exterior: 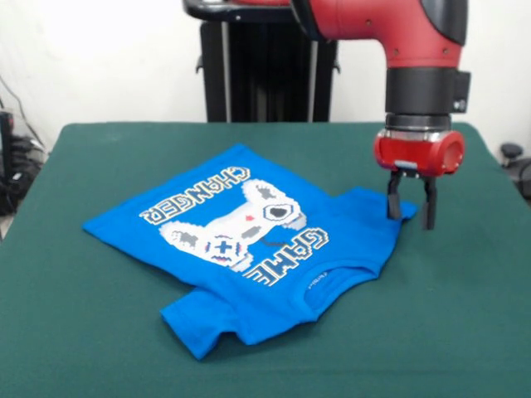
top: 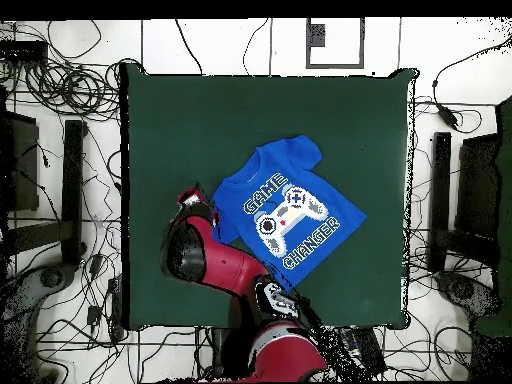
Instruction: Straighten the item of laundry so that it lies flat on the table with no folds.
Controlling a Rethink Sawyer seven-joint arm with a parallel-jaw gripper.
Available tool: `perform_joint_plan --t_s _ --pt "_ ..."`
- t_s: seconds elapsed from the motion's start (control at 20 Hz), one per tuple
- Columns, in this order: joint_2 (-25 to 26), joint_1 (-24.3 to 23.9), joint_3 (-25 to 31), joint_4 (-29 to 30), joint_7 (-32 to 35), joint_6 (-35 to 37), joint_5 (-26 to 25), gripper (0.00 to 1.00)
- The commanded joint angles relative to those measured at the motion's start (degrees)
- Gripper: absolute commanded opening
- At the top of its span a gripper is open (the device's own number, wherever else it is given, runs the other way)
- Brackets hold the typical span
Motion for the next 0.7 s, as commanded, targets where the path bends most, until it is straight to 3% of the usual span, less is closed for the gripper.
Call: perform_joint_plan --t_s 0.05,0.7 --pt "2.4 0.2 4.6 0.1 13.9 1.9 2.6 1.0" --pt "10.2 0.8 6.1 -3.4 15.2 -4.1 0.5 1.0"
